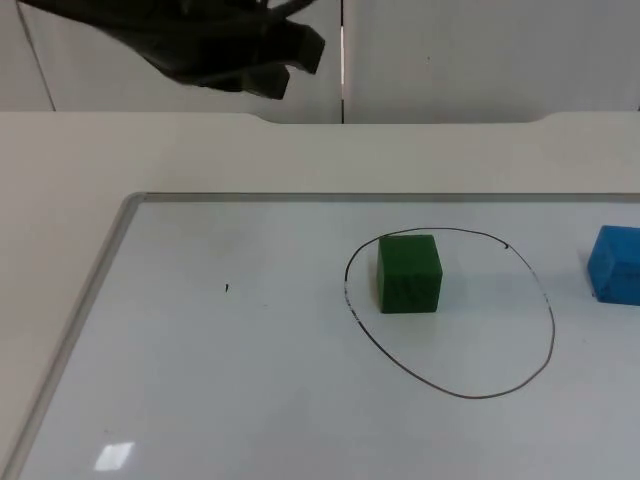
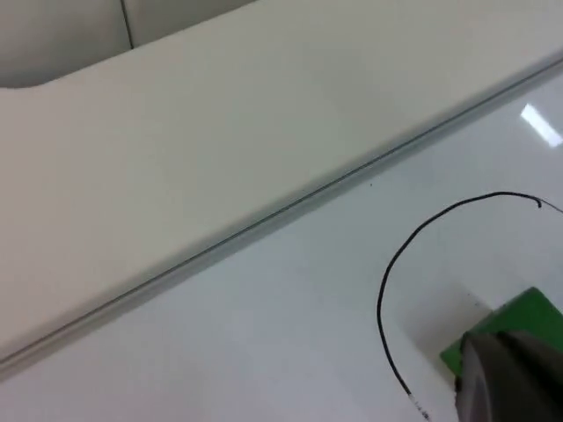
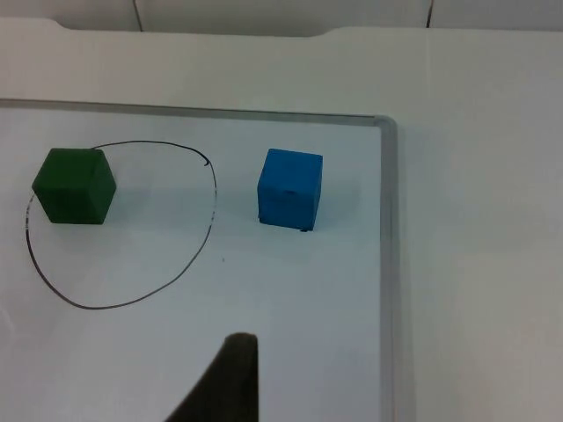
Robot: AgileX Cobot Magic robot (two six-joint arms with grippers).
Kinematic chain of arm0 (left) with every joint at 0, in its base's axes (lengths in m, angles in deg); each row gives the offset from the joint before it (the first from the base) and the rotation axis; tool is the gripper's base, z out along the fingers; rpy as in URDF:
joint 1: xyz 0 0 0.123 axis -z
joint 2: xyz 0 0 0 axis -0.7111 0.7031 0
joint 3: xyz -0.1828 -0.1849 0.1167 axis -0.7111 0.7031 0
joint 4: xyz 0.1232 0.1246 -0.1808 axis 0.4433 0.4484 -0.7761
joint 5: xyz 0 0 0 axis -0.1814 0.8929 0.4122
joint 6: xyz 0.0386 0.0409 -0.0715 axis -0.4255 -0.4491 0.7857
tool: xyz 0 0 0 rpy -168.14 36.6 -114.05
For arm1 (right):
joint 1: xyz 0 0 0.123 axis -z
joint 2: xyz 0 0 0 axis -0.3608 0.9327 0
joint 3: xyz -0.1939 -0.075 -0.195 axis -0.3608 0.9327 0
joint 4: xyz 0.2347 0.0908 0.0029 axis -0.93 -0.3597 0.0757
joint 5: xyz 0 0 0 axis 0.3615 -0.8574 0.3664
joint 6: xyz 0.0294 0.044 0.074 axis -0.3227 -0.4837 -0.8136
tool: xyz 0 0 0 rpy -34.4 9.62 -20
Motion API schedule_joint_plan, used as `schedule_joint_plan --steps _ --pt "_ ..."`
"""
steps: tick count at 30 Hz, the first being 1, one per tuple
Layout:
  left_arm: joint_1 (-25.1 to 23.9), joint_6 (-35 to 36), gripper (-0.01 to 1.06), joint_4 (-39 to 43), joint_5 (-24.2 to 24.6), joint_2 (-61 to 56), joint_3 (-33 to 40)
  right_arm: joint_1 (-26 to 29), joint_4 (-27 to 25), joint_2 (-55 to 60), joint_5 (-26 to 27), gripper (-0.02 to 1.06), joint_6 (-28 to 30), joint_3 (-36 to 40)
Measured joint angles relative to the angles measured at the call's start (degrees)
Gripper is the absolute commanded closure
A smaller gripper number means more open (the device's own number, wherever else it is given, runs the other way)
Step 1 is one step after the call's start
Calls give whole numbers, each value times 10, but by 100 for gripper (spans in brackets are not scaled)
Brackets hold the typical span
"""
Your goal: Push the two cubes into the marked area.
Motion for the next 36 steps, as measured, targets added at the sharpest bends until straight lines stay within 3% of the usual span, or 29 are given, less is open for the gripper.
schedule_joint_plan --steps 8,12,22,30,36 --pt "0 30 105 42 9 -30 17 0 0 0 0 -1 0 0" --pt "0 38 105 48 -26 -58 73 0 0 0 0 -1 0 0" --pt "0 45 105 48 -41 -156 154 0 0 0 0 -1 0 0" --pt "0 45 105 48 -41 -263 197 0 0 0 0 -1 0 0" --pt "0 45 105 48 -1 -332 203 0 0 0 0 -1 0 0"
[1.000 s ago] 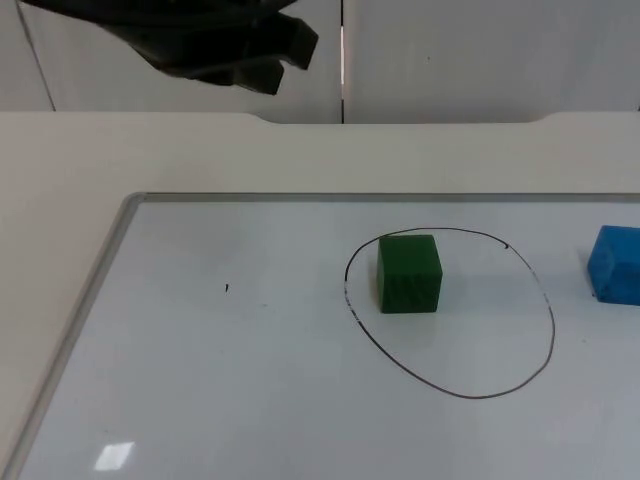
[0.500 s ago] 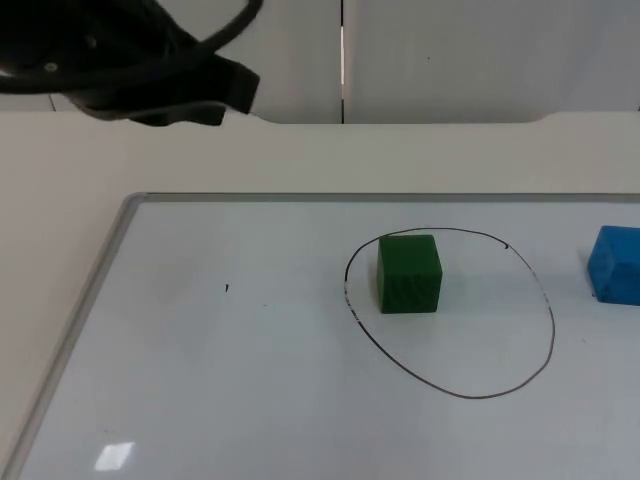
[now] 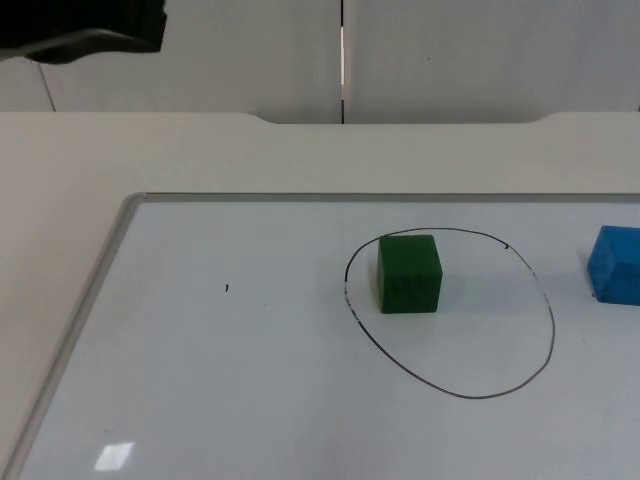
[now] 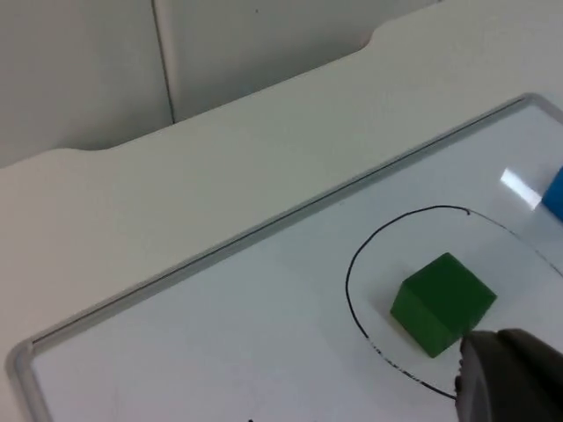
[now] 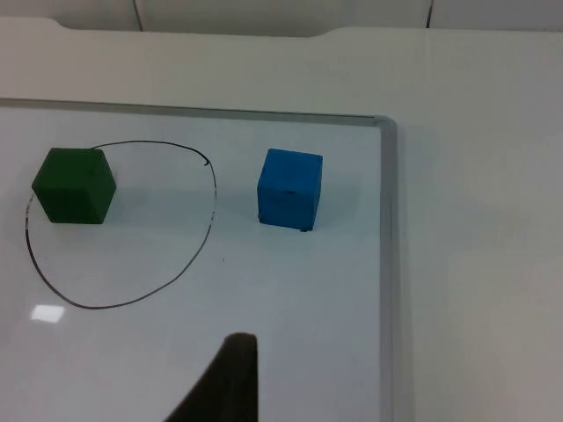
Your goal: Push the two cubes into the marked area.
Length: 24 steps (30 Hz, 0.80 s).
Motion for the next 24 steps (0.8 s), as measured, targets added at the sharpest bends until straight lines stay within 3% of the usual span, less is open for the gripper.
schedule_joint_plan --steps 4,12,24 --pt "0 8 105 14 41 -42 0 0 0 0 0 -1 0 0" --pt "0 125 105 123 111 -142 0 0 0 0 0 -1 0 0" --pt "0 230 105 248 212 -278 0 0 0 0 0 -1 0 0"
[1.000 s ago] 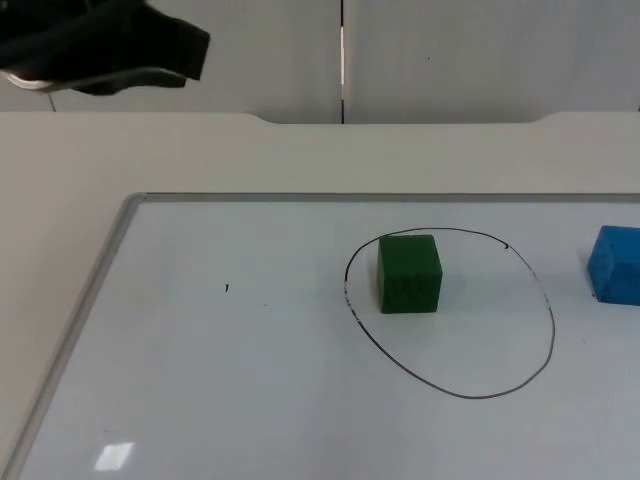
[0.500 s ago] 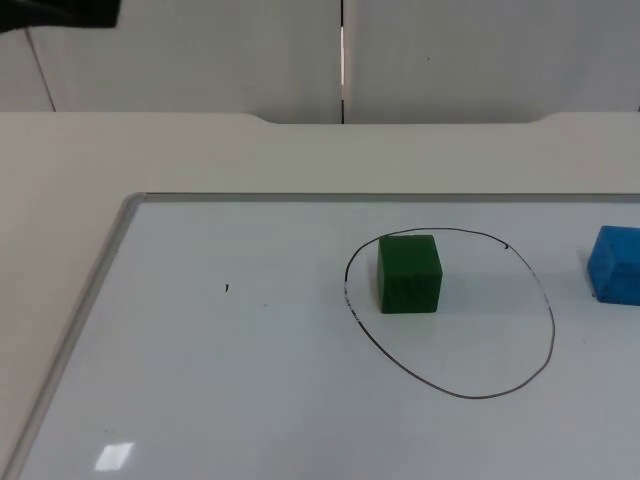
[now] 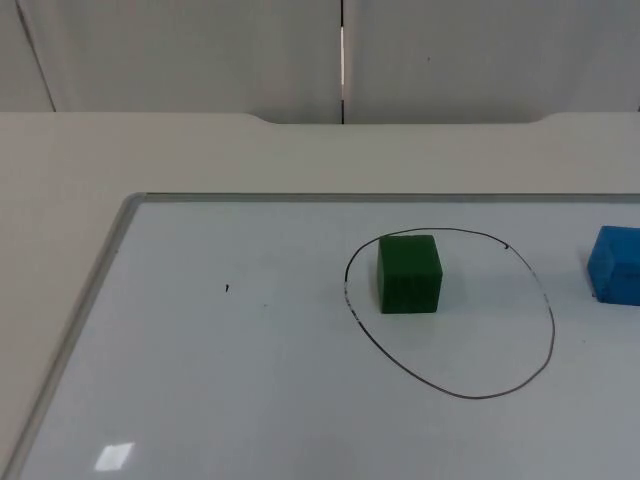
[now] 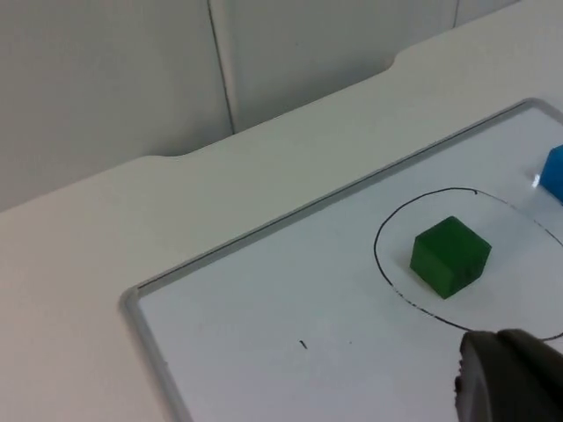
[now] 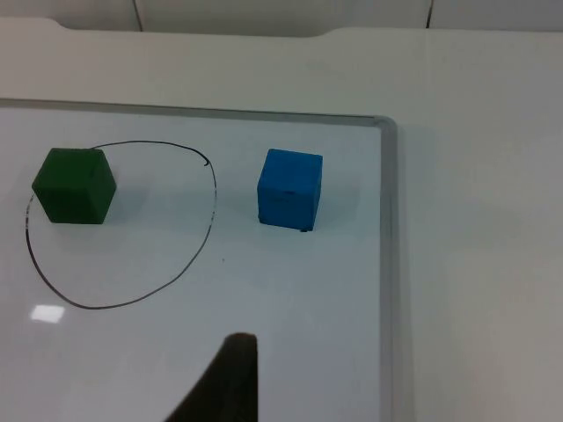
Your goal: Push the two cubes into the marked area.
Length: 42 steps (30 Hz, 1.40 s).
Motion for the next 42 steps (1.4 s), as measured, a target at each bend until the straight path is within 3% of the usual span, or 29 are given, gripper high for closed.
schedule_joint_plan --steps 11,19,27,34,42 --pt "0 58 105 42 61 -136 66 0 0 0 0 -1 0 0" --pt "0 129 105 74 148 -244 86 0 0 0 0 -1 0 0" --pt "0 139 105 76 207 -314 91 0 0 0 0 -1 0 0" --pt "0 147 105 77 239 -350 91 0 0 0 0 -1 0 0" --pt "0 148 105 76 234 -350 137 0 0 0 0 -1 0 0"
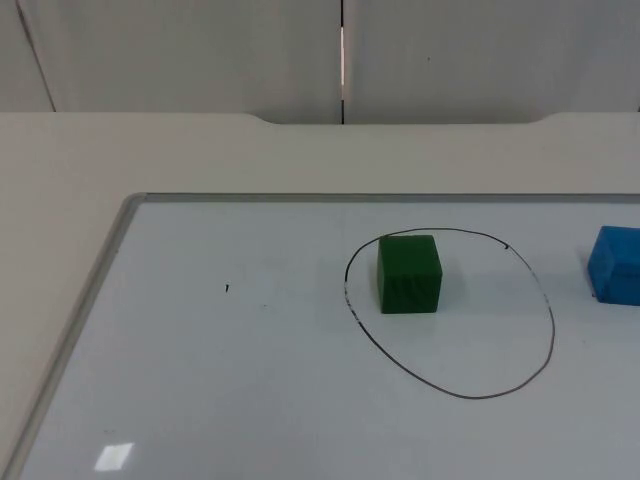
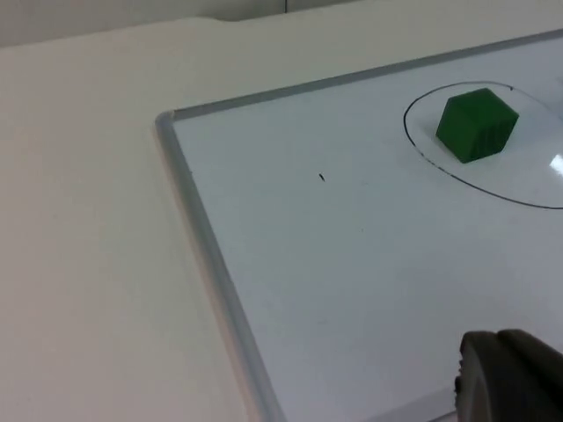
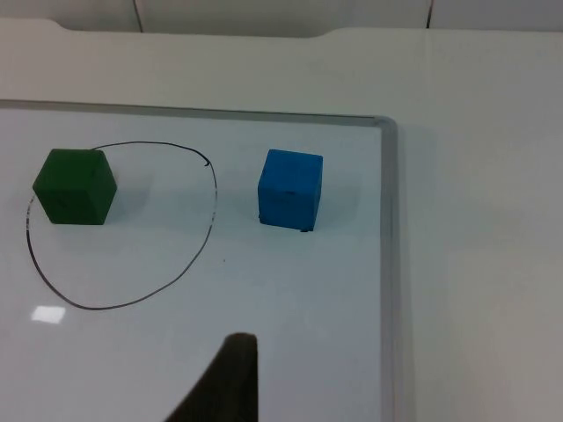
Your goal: Push the two cubes into the marked area.
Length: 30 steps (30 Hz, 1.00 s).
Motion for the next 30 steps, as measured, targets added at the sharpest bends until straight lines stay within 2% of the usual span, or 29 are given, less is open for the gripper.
schedule_joint_plan --steps 7,10,13,14,15,19,20,24,25,27,28,29,30 --pt "0 -1 105 -5 -25 0 15 0 0 0 0 0 0 0" --pt "0 -1 105 -5 -25 0 15 0 0 0 0 4 0 0" --pt "0 -1 105 -5 -25 0 15 0 4 36 0 24 0 0" --pt "0 -1 105 -5 -25 0 15 0 4 36 0 34 0 0" --pt "0 -1 105 -5 -25 0 15 0 4 57 0 34 -5 0" --pt "0 -1 105 -5 -25 0 15 0 19 121 1 55 -28 0" --pt "0 -1 105 -5 -25 0 15 0 25 144 5 55 -36 -2" --pt "0 -1 105 -5 -25 0 15 0 27 201 30 76 -54 -16" --pt "0 -1 105 -5 -25 0 15 0 27 227 50 76 -67 -23" --pt "0 -1 105 -5 -25 0 15 0 27 257 81 88 -84 -30" --pt "0 -1 105 -5 -25 0 15 0 27 274 98 99 -90 -33" --pt "0 -1 105 -5 -25 0 15 0 27 274 98 105 -90 -33" --pt "0 -1 105 -5 -25 0 15 0 27 291 113 105 -94 -38"
